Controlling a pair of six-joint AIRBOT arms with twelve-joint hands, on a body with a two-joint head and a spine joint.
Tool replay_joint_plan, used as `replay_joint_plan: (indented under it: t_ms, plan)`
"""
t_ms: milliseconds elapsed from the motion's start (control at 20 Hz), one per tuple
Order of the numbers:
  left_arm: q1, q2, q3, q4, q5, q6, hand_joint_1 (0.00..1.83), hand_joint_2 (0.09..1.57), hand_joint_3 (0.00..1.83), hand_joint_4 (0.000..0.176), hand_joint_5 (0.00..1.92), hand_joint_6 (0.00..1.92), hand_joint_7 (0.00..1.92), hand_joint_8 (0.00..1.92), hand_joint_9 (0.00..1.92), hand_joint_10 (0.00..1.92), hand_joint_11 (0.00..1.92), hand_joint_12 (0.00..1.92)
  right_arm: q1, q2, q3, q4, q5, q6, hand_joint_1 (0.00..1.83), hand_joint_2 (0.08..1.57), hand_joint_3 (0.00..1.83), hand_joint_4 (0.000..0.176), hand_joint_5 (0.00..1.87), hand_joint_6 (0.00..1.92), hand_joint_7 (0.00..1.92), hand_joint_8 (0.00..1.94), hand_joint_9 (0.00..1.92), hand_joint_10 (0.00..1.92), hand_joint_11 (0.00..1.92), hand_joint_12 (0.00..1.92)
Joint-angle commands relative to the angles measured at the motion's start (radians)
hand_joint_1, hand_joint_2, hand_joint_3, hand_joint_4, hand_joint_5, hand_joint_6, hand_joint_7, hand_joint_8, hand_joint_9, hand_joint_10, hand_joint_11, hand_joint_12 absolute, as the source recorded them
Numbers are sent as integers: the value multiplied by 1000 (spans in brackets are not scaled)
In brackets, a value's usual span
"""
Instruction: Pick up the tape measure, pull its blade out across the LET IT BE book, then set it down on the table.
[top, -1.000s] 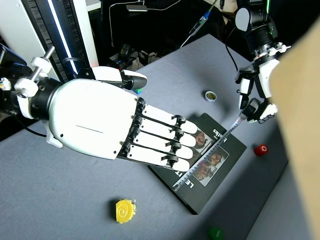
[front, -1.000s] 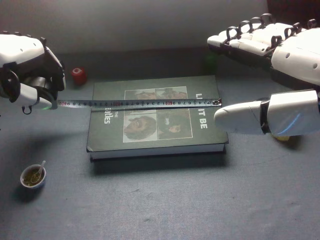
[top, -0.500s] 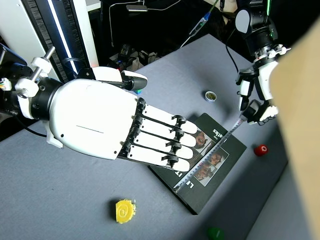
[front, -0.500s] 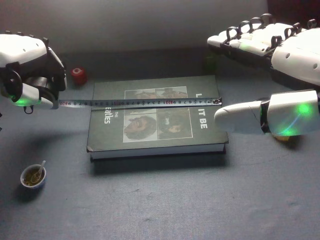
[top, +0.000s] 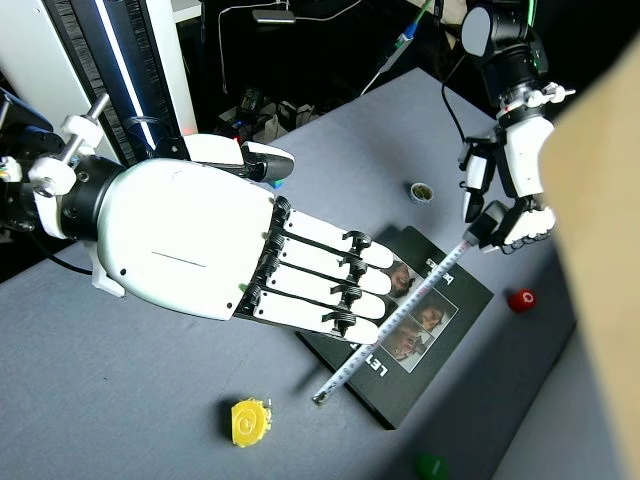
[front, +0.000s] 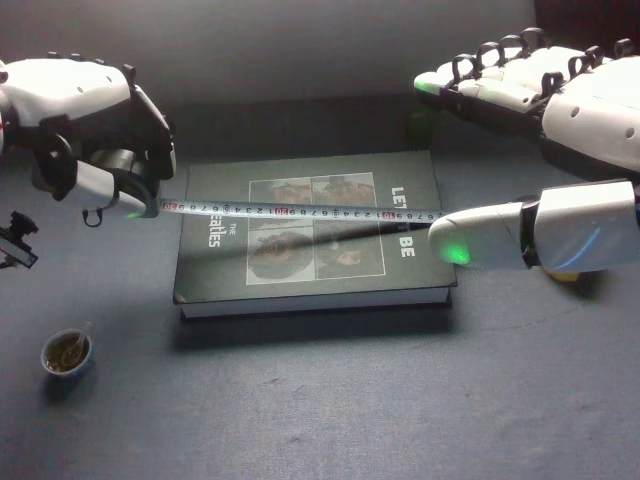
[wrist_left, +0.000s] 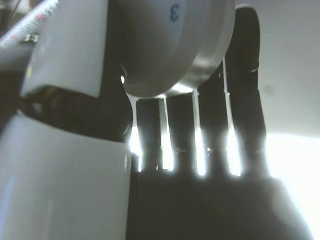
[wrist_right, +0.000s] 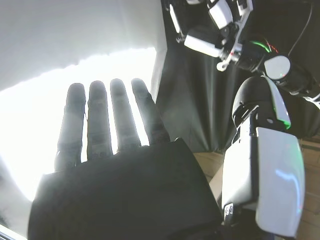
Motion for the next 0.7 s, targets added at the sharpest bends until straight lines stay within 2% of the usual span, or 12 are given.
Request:
replay_joint_plan:
  t_ms: [0, 400, 650]
  plan:
    - [-26, 21, -11, 20, 82, 12, 1382, 1092, 0, 0, 1024, 730, 1067, 880, 887, 1268, 772, 1168, 5, 6, -3, -14, 95, 2, 0, 1022, 3, 0, 0, 0, 0, 0, 0, 0, 0, 128]
    - [-42, 99, -145, 20, -54, 4, 1382, 1093, 1, 0, 1033, 717, 1069, 885, 869, 1277, 771, 1165, 4, 6, -3, -15, 94, -1, 0, 1022, 3, 0, 0, 0, 0, 0, 0, 0, 0, 130]
    - [-42, 110, -177, 20, -57, -7, 1382, 1091, 0, 0, 1048, 684, 1082, 877, 863, 1280, 772, 1186, 2, 6, -3, -15, 89, -6, 0, 1025, 3, 0, 0, 0, 0, 0, 0, 0, 0, 131]
